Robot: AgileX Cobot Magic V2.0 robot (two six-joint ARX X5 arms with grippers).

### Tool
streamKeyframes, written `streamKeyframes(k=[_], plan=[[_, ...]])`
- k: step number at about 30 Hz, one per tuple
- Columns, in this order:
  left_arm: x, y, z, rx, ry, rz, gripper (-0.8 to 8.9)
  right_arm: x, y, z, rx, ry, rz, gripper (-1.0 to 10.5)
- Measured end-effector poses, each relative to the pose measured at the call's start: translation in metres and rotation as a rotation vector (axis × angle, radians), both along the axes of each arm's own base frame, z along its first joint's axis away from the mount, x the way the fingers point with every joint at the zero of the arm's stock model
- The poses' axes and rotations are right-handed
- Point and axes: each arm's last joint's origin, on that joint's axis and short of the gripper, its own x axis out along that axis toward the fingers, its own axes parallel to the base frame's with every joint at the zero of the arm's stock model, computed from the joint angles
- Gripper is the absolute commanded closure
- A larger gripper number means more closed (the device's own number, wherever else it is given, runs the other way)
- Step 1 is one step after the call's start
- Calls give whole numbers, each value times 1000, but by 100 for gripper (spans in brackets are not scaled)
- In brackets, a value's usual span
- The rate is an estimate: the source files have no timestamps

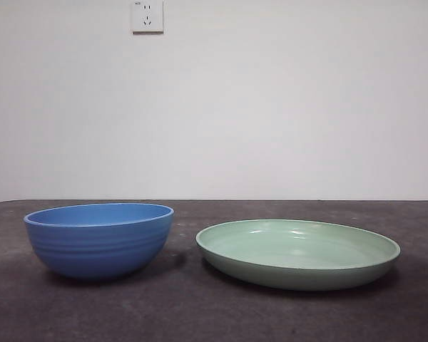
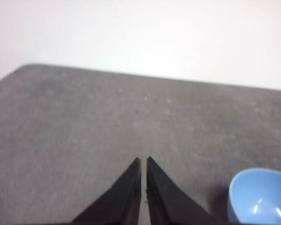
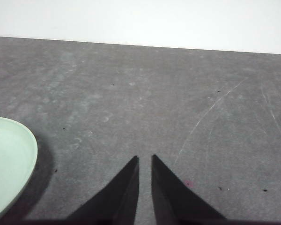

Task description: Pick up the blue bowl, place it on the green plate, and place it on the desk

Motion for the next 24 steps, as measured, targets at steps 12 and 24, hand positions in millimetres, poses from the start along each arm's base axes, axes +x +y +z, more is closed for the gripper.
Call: streamKeyframes(k=[12, 24], plan=[[0, 0, 3, -63, -14, 2, 796, 0, 3, 5, 216, -35, 76, 938], [1, 0, 83, -274, -124, -9, 796, -6, 3, 52, 495, -105, 72, 938]])
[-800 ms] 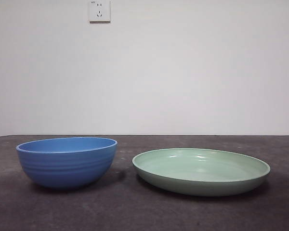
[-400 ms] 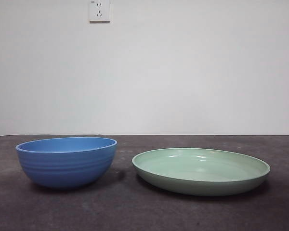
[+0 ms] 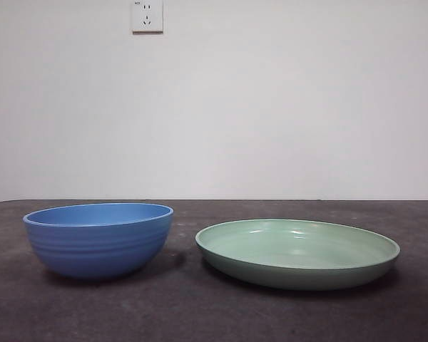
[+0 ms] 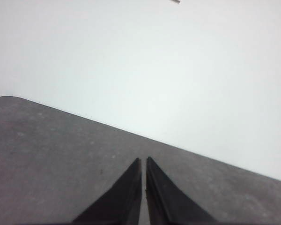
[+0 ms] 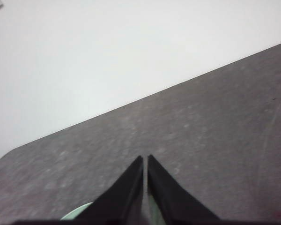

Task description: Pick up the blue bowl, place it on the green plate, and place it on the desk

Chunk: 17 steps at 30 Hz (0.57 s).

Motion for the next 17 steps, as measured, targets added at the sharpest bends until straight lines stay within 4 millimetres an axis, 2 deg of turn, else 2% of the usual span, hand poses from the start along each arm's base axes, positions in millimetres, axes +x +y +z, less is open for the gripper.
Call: streamKeyframes(k=[4, 9, 17], plan=[[4, 0, 33, -11, 9, -11, 796, 0, 1, 18, 14, 41, 39, 938], [11, -2, 72, -5, 21, -70, 796, 6, 3, 53, 6, 59, 99, 938], [38, -7, 101, -4, 163, -221, 796, 29, 7, 107, -102, 163, 238, 938]])
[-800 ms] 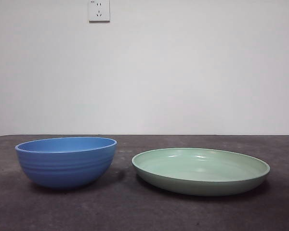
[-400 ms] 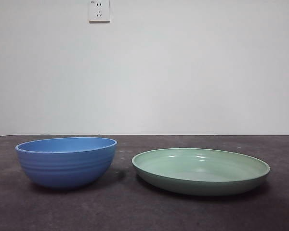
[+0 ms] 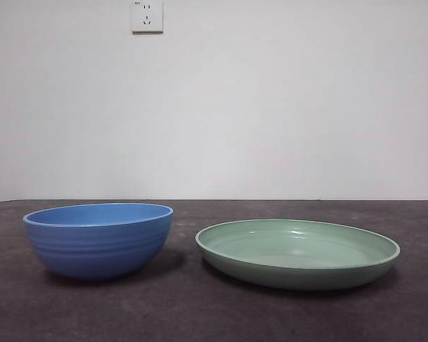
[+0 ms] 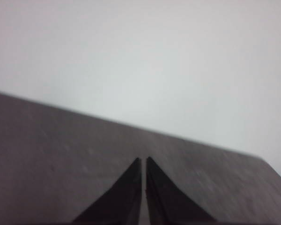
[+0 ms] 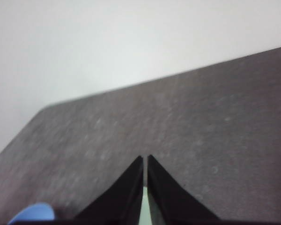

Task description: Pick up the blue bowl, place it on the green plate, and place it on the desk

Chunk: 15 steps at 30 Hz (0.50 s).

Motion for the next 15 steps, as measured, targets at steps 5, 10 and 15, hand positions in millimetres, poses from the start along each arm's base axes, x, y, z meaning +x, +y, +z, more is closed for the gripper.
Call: streamKeyframes(k=[5, 10, 15], plan=[[20, -4, 7, -16, 132, -148, 795, 18, 5, 22, -60, 69, 100, 938], [36, -11, 8, -34, 251, -315, 795, 32, 16, 39, -102, 100, 233, 938], [40, -19, 3, 2, 319, -428, 792, 40, 24, 49, -127, 103, 321, 938]])
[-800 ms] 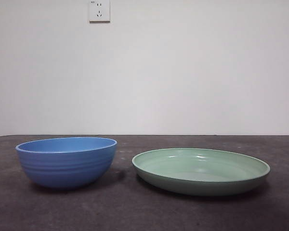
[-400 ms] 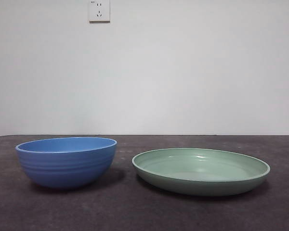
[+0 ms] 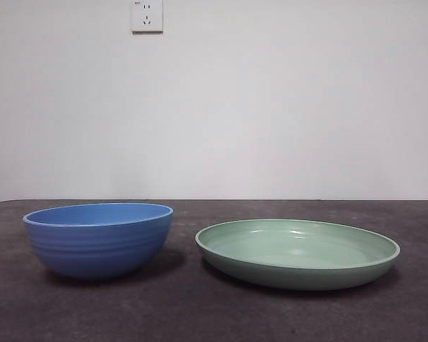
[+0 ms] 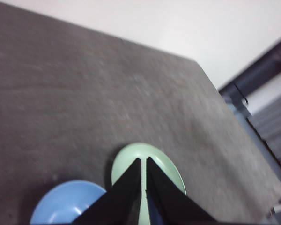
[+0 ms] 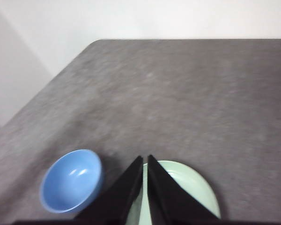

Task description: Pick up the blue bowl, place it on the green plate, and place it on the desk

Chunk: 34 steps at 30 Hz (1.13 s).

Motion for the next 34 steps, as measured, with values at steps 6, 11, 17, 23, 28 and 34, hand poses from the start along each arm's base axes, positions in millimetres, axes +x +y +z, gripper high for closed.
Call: streamKeyframes(k=[6, 11, 17, 23, 28, 34], plan=[[-4, -7, -5, 65, -2, -75, 784, 5, 4, -6, 19, 52, 110, 938], [-6, -14, -5, 89, -27, -133, 778, 5, 4, -6, 13, 44, 112, 932], [-8, -22, -5, 118, -65, -197, 519, 5, 4, -6, 4, 36, 116, 713], [-9, -25, -5, 134, -90, -224, 274, 5, 4, -6, 0, 35, 110, 371], [-9, -26, -5, 140, -99, -228, 274, 5, 4, -6, -1, 34, 110, 360], [-9, -26, -5, 162, -125, -240, 283, 5, 4, -6, -1, 34, 111, 360]])
